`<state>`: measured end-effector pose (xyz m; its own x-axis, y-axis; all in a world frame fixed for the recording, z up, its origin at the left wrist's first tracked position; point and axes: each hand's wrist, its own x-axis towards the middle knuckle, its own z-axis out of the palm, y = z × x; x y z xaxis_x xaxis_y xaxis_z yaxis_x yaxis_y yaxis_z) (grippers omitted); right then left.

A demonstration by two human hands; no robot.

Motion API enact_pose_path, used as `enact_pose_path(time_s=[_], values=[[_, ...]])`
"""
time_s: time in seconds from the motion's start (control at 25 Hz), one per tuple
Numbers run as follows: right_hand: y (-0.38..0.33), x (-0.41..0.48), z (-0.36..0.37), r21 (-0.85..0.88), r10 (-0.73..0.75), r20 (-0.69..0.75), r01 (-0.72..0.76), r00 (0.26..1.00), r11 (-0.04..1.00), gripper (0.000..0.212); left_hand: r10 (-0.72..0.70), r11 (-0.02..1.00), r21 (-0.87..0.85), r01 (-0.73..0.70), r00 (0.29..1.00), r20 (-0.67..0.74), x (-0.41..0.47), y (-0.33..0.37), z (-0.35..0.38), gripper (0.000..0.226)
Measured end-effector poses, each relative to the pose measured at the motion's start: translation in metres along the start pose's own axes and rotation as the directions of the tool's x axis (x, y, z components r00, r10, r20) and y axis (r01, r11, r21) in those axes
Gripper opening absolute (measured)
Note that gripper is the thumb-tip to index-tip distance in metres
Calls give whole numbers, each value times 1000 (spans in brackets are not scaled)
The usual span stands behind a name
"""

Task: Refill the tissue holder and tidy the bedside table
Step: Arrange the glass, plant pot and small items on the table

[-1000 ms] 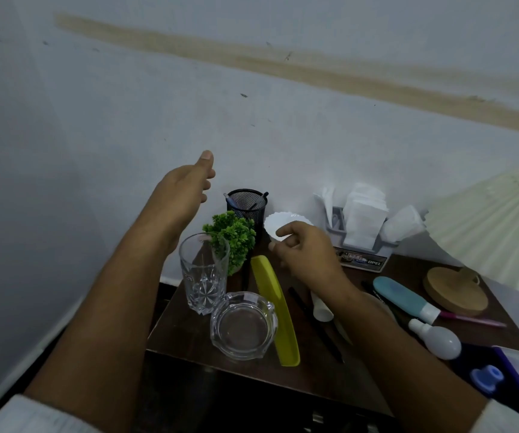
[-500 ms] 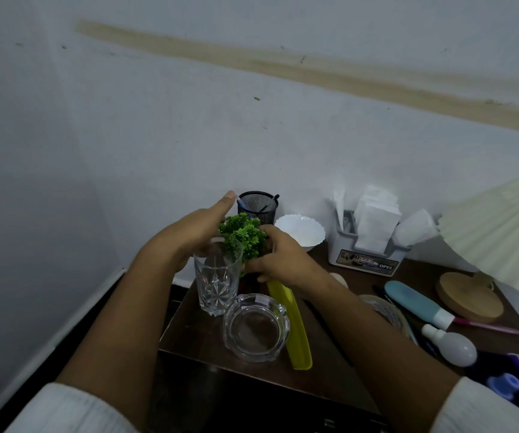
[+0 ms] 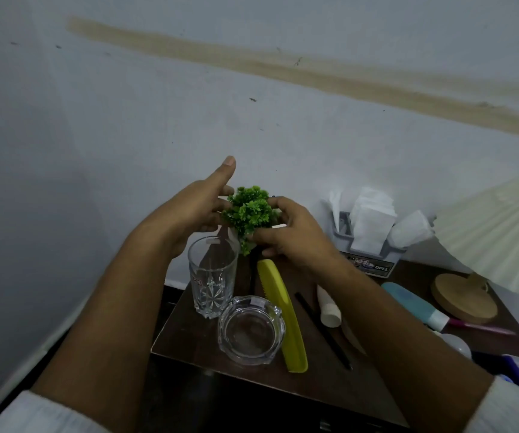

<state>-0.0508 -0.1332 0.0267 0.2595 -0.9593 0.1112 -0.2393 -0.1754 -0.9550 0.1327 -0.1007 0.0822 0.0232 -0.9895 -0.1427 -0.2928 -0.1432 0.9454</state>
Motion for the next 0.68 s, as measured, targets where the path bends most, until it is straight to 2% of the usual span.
enact_pose_path(time_s=[0.16, 0.4, 0.68], values=[[-16, -2, -32, -28, -28, -79, 26, 996, 999, 50, 91, 994, -61, -92, 996, -26, -3, 23, 29, 82], [-11, -1, -67, 162, 52, -188, -21, 981, 987, 49, 122, 948, -302, -104, 992, 41, 7, 44, 82, 73], [13, 3, -59, 86, 96, -249, -77, 964, 993, 57, 26, 875, -482, -40, 999, -35, 26, 34, 120, 58]])
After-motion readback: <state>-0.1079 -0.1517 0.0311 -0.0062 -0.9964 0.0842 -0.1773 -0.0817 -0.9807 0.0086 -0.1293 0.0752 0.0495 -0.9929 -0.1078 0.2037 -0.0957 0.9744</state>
